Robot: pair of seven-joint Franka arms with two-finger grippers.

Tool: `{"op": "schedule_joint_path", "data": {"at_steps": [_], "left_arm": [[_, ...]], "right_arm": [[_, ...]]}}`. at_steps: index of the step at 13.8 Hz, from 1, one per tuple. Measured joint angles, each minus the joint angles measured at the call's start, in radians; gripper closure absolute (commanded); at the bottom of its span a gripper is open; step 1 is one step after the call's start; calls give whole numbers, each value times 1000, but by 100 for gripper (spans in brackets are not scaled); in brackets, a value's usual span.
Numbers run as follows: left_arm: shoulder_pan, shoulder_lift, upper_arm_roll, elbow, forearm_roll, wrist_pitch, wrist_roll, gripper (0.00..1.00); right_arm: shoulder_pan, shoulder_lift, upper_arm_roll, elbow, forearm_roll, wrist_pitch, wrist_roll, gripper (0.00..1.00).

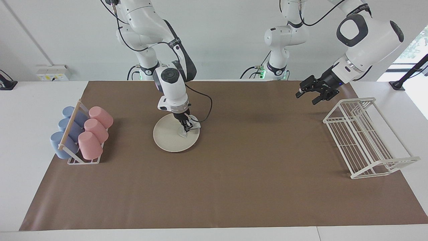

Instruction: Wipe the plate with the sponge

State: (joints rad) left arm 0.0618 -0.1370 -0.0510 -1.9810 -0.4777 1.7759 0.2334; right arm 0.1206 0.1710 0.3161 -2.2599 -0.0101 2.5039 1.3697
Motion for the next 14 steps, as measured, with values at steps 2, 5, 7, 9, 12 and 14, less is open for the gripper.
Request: {"op": "schedule_joint_path", "data": {"at_steps": [2, 5, 7, 9, 12, 14], "left_arm": [[0, 0, 0, 0, 0, 0, 0, 0], [0, 0, 0, 0, 0, 0, 0, 0], [0, 0, 0, 0, 0, 0, 0, 0], [0, 0, 0, 0, 0, 0, 0, 0], [0, 0, 0, 0, 0, 0, 0, 0], [0, 0, 0, 0, 0, 0, 0, 0]], "right_arm": [[-56, 1, -3, 0, 0, 12, -127, 83], [-156, 7, -6, 0, 0, 18, -303, 83], [-164, 8, -6, 0, 0, 20, -320, 83], [-160, 8, -3, 0, 0, 20, -315, 83], [-122, 7, -1, 1, 0, 20, -231, 83], [-64, 7, 0, 3, 0, 20, -98, 83]]}}
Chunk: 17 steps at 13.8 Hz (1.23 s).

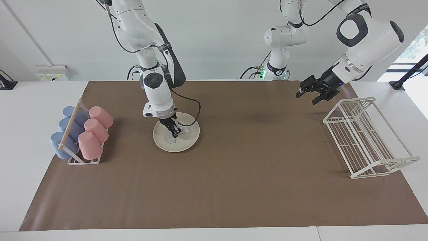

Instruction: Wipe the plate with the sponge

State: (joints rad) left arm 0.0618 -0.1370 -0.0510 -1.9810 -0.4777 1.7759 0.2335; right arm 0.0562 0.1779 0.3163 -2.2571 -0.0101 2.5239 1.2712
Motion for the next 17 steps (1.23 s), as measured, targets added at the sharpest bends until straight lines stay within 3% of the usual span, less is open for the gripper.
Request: {"op": "schedule_joint_path", "data": {"at_steps": [4, 8, 12, 17], "left_arm": [[0, 0, 0, 0, 0, 0, 0, 0], [0, 0, -2, 0, 0, 0, 0, 0], [-1, 0, -3, 0, 0, 0, 0, 0], [-10, -1, -26, 8, 0, -10, -19, 0]], "right_arm": [[107, 1, 2, -2, 0, 0, 197, 83], [112, 1, 2, 11, 0, -3, 241, 78], [143, -8, 4, 121, 0, -136, 338, 83], [235, -18, 6, 276, 0, -243, 592, 86]]}}
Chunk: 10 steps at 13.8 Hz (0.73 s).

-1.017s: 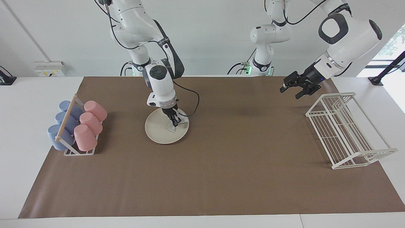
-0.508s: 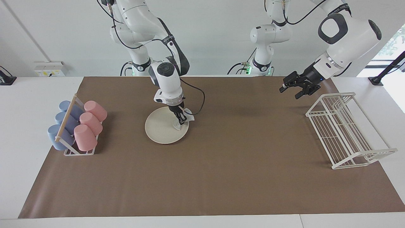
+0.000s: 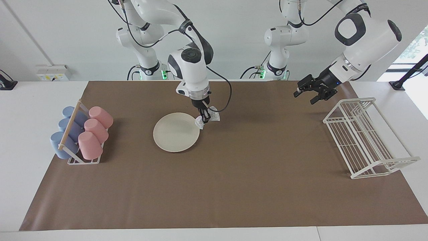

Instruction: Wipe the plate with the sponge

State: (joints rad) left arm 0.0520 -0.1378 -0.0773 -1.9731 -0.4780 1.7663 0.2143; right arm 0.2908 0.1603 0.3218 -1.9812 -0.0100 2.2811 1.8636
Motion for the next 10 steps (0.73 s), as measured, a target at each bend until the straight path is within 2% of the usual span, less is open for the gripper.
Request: {"op": "schedule_joint_path", "data": {"at_steps": [2, 6, 10], "left_arm": [[-23, -2, -5, -1, -31, -4, -70, 0], [-47, -11, -8, -80, -307, -3, -106, 0], [-86, -8, -9, -218, -618, 36, 92, 0]], "right_arm": [[34, 0, 0, 43, 0, -11, 102, 95], [96, 12, 0, 162, 0, -118, 296, 97], [111, 59, 0, 324, 0, -250, 332, 100]]}}
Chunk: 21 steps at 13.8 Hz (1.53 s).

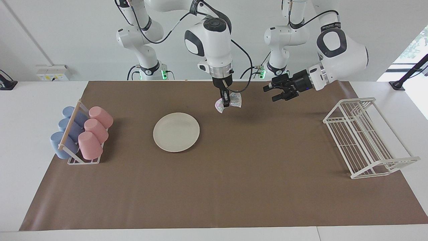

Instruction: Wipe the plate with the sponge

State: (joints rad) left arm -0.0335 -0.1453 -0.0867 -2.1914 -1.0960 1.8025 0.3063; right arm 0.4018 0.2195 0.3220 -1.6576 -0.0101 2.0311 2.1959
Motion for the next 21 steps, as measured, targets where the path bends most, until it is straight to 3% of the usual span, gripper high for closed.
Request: {"op": "schedule_joint_path", "data": {"at_steps": [4, 7, 8, 10, 12, 15, 16, 18, 19, 21], "left_arm": [[-55, 35, -1, -72, -211, 4, 139, 2], [-104, 54, -1, -73, -249, 12, 149, 15], [-107, 54, -1, -73, -251, 13, 149, 28], [-107, 54, 1, -73, -251, 14, 150, 70], [-108, 54, 1, -73, -253, 15, 151, 100], [-120, 54, 0, -73, -269, 27, 151, 100], [-123, 54, 0, -73, -274, 29, 151, 100], [-124, 54, 0, -73, -280, 32, 151, 100], [-125, 54, 0, -73, -283, 35, 151, 100], [-127, 54, 1, -73, -285, 36, 151, 100]], "right_arm": [[31, 20, 0, 23, -1, -1, 55, 100], [33, 23, -2, 25, -1, 10, 56, 100], [33, 24, -2, 25, -1, 11, 56, 100], [33, 25, -3, 25, -1, 12, 56, 100], [33, 26, -4, 25, -1, 12, 56, 100], [32, 27, -6, 25, -1, 12, 56, 98], [31, 27, -6, 25, -1, 12, 56, 87], [28, 27, -6, 27, -2, 13, 56, 23], [26, 27, -6, 27, -2, 20, 56, 5], [22, 27, -7, 27, -2, 36, 57, 0]]}}
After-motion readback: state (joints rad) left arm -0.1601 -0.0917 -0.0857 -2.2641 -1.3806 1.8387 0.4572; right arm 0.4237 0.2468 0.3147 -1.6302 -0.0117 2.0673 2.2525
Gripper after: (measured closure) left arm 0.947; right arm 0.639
